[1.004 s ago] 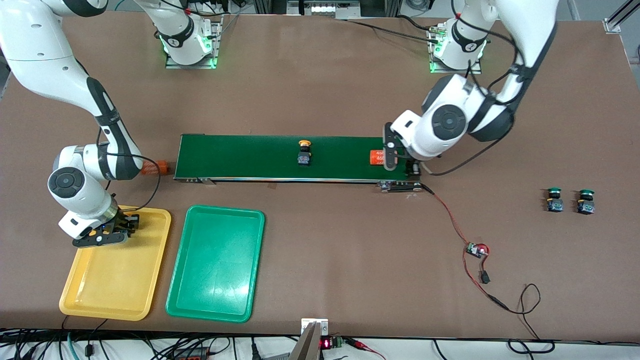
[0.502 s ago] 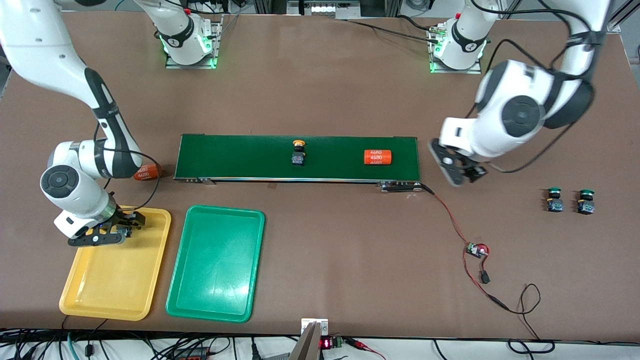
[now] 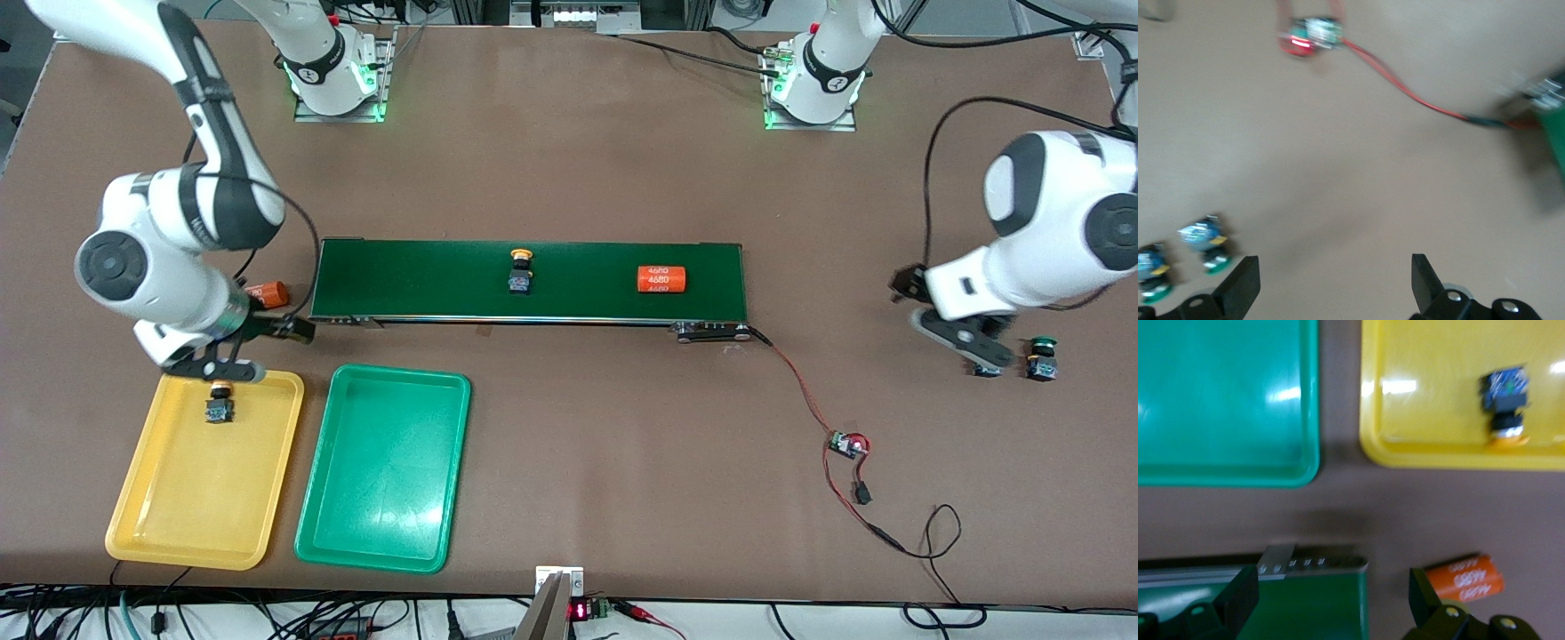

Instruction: Sort buttons by color to trays

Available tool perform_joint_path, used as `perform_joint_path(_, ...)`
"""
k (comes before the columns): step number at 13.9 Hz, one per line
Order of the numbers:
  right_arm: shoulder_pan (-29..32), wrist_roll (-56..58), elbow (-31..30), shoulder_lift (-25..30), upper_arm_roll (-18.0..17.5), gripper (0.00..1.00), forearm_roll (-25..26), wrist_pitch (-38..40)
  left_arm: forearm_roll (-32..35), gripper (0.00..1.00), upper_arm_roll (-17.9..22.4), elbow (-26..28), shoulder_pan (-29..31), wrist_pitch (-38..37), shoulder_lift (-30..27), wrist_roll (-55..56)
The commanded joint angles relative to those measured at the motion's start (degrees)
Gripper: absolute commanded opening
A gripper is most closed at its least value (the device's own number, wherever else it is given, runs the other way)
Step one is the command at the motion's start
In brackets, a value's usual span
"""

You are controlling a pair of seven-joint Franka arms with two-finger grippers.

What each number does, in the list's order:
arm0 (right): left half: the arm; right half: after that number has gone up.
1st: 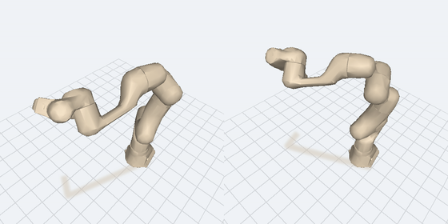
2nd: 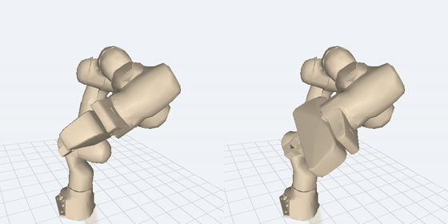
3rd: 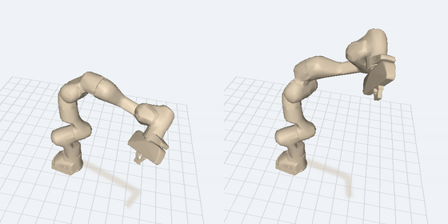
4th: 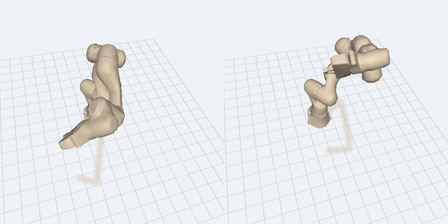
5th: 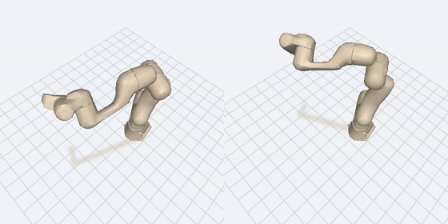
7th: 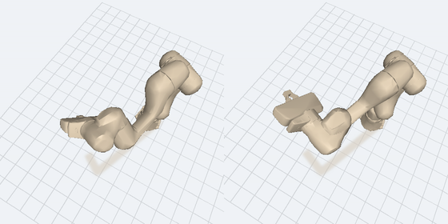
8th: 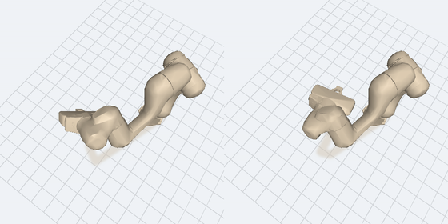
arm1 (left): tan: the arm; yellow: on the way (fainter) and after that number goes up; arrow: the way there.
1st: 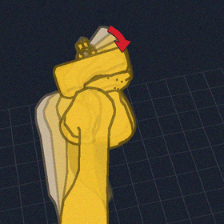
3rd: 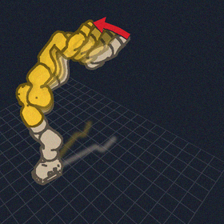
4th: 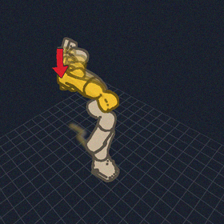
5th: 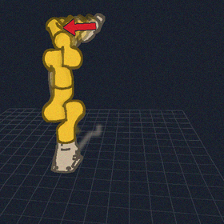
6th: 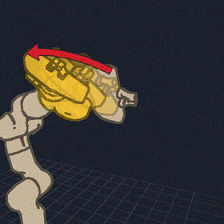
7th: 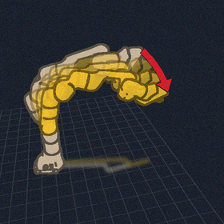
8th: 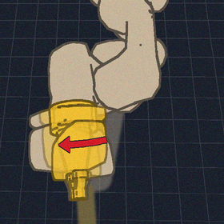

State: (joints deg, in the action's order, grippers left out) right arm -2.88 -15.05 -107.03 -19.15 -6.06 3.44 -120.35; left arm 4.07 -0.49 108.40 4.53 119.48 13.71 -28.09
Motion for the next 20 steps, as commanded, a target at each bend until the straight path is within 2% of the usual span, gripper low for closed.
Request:
perform_joint_path(1, -1.2, -9.2, -8.4, 5.9, -4.6, 1.0, -0.9, -1.3, 0.0, 1.0, 7.0, 0.0, -0.7, 14.0, 5.7, 1.4)
perform_joint_path(4, -1.4, -21.4, -10.6, 6.8, -12.6, 1.0, -0.9, -2.3, -0.2, 1.0, 10.8, 0.0, -0.8, 28.6, 11.6, 1.3)
perform_joint_path(6, -1.3, -26.8, -12.6, 6.5, -15.3, 1.0, -0.9, -4.6, -0.3, 1.0, 12.0, 0.1, -0.7, 29.3, 13.1, 1.5)
perform_joint_path(9, -2.4, -28.1, -15.5, 6.0, -17.0, 1.0, -0.8, -9.0, -0.6, 1.0, 13.8, 0.7, -0.6, 28.7, 14.9, 9.9)
perform_joint_path(13, -4.7, -28.1, -15.9, 5.8, -17.3, 1.0, -0.7, -11.6, -0.8, 1.0, 13.8, 0.1, 0.2, 22.5, 16.3, 17.4)
perform_joint_path(20, -5.7, -23.9, -15.7, 4.0, -17.8, 1.0, 0.9, -16.8, -2.1, 1.0, 13.8, -0.8, 3.2, 22.3, 20.9, 13.3)
